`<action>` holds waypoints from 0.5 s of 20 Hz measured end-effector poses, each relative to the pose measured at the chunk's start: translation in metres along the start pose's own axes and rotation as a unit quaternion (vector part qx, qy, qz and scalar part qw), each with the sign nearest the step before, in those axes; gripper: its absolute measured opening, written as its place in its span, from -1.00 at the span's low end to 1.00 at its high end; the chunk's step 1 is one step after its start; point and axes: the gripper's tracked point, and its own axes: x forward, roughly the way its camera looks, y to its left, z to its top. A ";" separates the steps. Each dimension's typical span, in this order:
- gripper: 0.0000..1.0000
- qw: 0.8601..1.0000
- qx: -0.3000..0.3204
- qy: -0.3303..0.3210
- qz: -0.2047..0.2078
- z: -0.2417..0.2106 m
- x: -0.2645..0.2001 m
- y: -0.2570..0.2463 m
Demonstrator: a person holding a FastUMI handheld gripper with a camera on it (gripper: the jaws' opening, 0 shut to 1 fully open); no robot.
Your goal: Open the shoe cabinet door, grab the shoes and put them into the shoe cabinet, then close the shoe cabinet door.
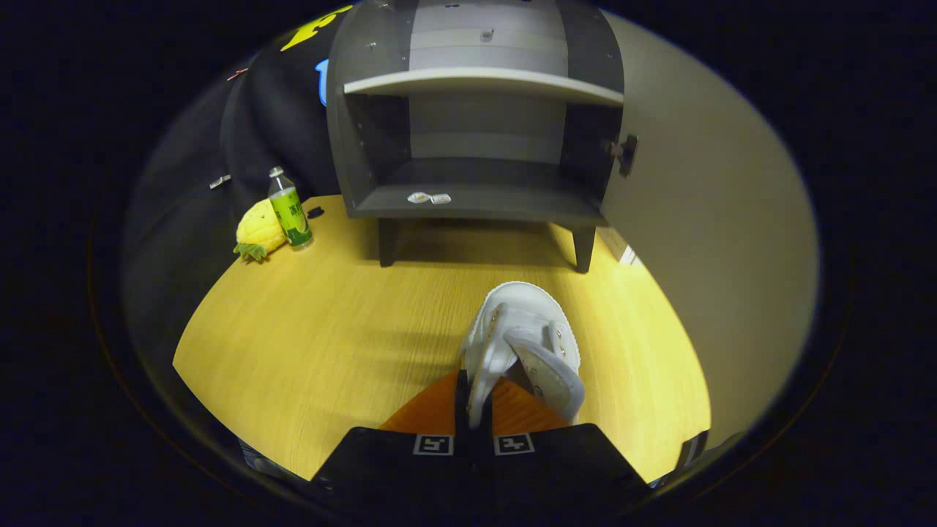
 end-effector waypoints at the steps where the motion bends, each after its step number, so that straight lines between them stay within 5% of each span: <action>1: -0.89 1.000 -0.012 -0.014 0.000 0.014 -0.013 0.002; 10: -0.90 0.990 -0.017 -0.136 0.037 0.197 -0.095 0.019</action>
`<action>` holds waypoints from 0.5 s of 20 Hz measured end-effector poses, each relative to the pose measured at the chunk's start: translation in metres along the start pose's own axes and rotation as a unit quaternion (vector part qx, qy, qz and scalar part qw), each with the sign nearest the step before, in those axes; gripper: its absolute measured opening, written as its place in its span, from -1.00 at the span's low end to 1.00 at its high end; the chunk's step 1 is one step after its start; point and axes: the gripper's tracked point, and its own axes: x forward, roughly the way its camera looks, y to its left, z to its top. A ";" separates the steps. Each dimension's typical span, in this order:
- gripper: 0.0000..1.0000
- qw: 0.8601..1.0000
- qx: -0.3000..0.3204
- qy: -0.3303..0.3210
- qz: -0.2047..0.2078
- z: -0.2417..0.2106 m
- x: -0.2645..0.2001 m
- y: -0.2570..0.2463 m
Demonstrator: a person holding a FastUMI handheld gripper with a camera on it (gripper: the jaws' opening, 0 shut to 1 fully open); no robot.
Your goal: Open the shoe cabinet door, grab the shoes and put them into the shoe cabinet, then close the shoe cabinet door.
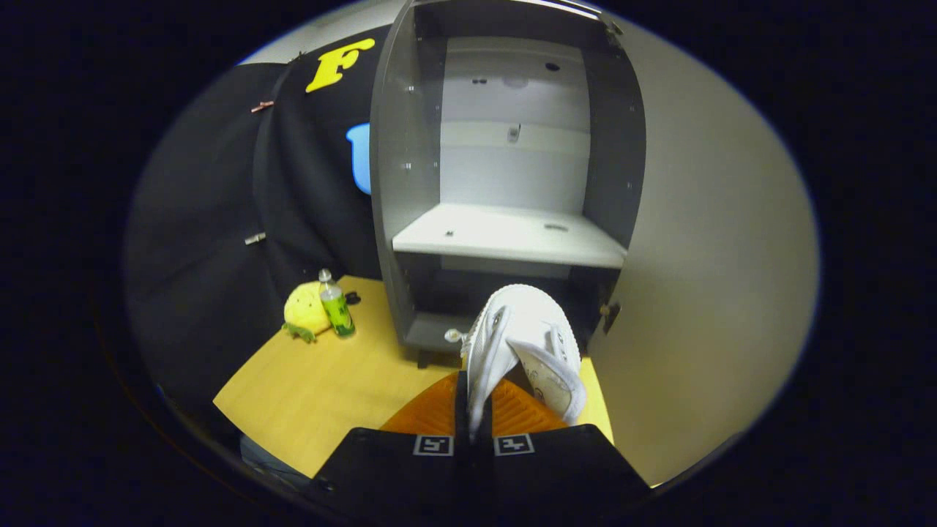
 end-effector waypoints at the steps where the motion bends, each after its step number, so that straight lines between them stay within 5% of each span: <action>1: -0.90 1.000 -0.005 -0.015 0.000 0.022 0.001 -0.002; 10: -0.90 0.995 -0.012 -0.104 -0.003 0.192 0.081 -0.018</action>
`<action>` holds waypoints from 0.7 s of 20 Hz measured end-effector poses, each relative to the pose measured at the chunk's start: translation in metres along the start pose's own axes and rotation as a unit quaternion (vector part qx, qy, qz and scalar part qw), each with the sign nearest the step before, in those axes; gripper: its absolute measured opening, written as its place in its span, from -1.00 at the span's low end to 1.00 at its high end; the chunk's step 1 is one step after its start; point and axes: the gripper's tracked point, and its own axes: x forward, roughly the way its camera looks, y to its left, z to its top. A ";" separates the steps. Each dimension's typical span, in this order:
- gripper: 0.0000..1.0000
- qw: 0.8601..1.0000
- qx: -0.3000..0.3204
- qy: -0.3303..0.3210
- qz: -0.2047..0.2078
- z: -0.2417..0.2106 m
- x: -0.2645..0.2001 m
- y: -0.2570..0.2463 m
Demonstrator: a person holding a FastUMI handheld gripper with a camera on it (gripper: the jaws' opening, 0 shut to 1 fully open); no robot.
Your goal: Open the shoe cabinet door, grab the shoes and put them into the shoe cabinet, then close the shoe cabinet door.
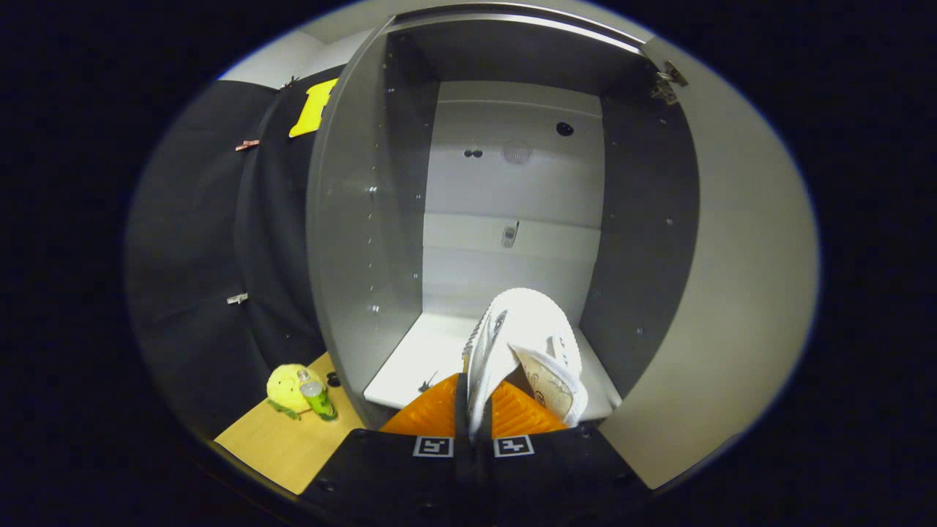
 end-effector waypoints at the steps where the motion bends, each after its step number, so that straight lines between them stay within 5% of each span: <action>1: -0.90 1.000 -0.006 -0.008 0.000 0.012 0.014 -0.001; 7: -0.90 1.000 -0.021 -0.010 0.007 0.028 0.107 0.002; 14: -0.90 0.995 -0.027 0.094 -0.035 -0.053 0.178 -0.032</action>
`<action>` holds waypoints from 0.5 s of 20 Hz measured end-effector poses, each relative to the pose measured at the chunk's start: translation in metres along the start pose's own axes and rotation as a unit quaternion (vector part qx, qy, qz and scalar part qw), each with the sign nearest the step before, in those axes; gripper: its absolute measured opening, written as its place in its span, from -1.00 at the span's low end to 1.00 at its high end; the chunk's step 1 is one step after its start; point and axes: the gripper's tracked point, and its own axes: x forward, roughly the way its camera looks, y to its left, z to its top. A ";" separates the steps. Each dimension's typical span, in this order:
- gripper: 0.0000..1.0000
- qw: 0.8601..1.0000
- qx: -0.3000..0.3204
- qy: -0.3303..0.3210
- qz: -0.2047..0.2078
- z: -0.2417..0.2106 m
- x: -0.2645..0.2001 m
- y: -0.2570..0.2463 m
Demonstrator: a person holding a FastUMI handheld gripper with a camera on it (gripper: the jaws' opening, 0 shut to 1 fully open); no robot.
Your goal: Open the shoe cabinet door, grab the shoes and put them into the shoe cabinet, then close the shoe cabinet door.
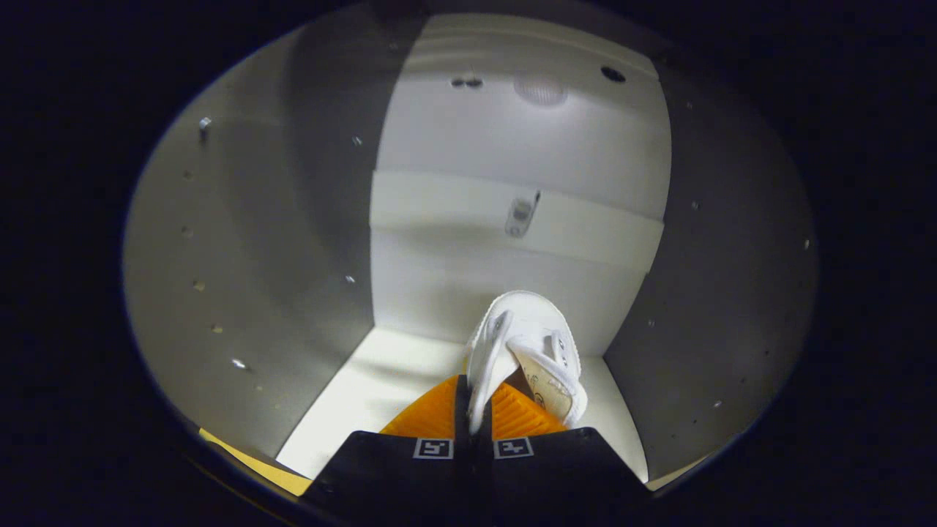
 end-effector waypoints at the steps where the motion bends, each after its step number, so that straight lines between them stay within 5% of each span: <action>1: -0.90 1.000 0.001 0.013 0.001 -0.010 0.006 -0.001; 6: -0.88 0.998 0.035 0.040 0.015 -0.023 0.021 -0.001; 10: -0.56 0.998 0.031 0.045 0.005 -0.026 0.016 0.000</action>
